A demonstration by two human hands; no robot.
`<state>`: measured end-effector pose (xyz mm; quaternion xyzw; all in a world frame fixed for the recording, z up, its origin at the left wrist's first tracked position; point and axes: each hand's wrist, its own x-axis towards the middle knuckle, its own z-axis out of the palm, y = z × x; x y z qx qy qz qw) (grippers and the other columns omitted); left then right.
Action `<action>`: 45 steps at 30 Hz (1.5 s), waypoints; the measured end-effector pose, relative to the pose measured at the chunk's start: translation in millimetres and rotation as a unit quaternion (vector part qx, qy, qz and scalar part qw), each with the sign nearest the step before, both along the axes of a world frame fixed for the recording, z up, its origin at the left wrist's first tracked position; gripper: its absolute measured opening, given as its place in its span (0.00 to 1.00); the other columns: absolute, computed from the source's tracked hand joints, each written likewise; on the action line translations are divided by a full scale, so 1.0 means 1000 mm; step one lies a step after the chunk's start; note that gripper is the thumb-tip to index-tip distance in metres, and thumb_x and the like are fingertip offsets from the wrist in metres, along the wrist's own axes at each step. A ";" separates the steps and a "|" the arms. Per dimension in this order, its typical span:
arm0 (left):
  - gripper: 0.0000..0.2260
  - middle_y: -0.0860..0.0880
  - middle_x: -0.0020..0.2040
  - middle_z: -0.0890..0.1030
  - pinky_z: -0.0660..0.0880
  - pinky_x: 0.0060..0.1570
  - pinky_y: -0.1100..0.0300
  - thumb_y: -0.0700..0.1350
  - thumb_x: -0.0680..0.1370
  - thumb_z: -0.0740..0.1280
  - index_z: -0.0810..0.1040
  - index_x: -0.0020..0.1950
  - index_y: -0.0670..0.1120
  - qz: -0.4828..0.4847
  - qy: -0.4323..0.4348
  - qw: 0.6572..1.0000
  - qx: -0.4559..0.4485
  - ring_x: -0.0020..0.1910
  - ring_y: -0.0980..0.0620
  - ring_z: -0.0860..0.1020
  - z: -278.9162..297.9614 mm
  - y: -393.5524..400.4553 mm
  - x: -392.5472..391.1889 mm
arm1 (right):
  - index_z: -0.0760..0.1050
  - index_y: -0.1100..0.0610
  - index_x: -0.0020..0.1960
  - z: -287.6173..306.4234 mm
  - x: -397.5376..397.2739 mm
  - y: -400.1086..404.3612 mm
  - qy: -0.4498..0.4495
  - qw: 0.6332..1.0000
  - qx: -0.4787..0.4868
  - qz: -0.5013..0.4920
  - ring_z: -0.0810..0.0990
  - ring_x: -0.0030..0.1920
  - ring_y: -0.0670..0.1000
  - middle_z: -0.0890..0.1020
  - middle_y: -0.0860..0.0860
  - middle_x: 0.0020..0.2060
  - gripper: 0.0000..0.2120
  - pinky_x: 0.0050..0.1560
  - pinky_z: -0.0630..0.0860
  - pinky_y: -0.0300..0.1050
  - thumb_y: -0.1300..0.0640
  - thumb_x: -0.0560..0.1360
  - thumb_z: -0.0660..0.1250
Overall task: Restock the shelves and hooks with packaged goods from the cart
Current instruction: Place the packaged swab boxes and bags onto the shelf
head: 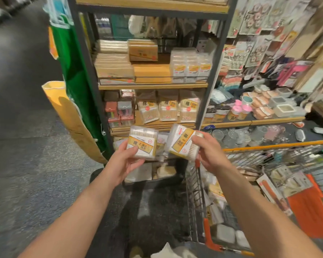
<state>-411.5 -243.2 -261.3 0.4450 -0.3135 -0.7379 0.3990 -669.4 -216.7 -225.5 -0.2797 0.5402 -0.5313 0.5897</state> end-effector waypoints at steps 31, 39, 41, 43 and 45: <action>0.20 0.51 0.49 0.85 0.80 0.44 0.53 0.48 0.70 0.65 0.73 0.62 0.51 -0.037 -0.007 0.963 -0.268 0.48 0.51 0.83 0.167 -0.238 -0.056 | 0.65 0.53 0.69 0.231 -0.059 -0.234 0.376 0.873 -0.124 0.285 0.85 0.46 0.52 0.82 0.48 0.52 0.33 0.38 0.80 0.49 0.56 0.68 0.74; 0.17 0.53 0.49 0.84 0.75 0.54 0.53 0.53 0.73 0.66 0.75 0.59 0.49 0.010 -0.070 0.904 -0.422 0.51 0.52 0.81 0.266 -0.285 -0.077 | 0.76 0.50 0.53 0.307 -0.073 -0.277 0.379 0.881 -0.238 0.153 0.84 0.45 0.51 0.84 0.48 0.47 0.20 0.43 0.80 0.47 0.56 0.63 0.78; 0.20 0.52 0.52 0.83 0.74 0.57 0.53 0.53 0.75 0.64 0.75 0.63 0.45 0.032 -0.079 0.898 -0.432 0.54 0.51 0.81 0.278 -0.299 -0.079 | 0.76 0.50 0.53 0.315 -0.071 -0.288 0.379 0.880 -0.254 0.129 0.84 0.48 0.54 0.83 0.50 0.52 0.25 0.44 0.79 0.50 0.52 0.58 0.79; 0.20 0.50 0.54 0.83 0.74 0.55 0.56 0.53 0.75 0.64 0.75 0.63 0.43 0.053 -0.083 0.900 -0.425 0.55 0.51 0.81 0.286 -0.312 -0.078 | 0.77 0.50 0.54 0.319 -0.071 -0.301 0.380 0.878 -0.267 0.113 0.84 0.47 0.53 0.83 0.49 0.53 0.27 0.42 0.78 0.51 0.49 0.56 0.79; 0.18 0.50 0.53 0.84 0.74 0.54 0.55 0.52 0.74 0.68 0.76 0.60 0.46 0.064 -0.100 0.901 -0.418 0.55 0.52 0.82 0.295 -0.328 -0.073 | 0.76 0.52 0.58 0.326 -0.072 -0.315 0.405 0.864 -0.280 0.109 0.84 0.51 0.55 0.83 0.49 0.55 0.25 0.45 0.79 0.54 0.53 0.63 0.78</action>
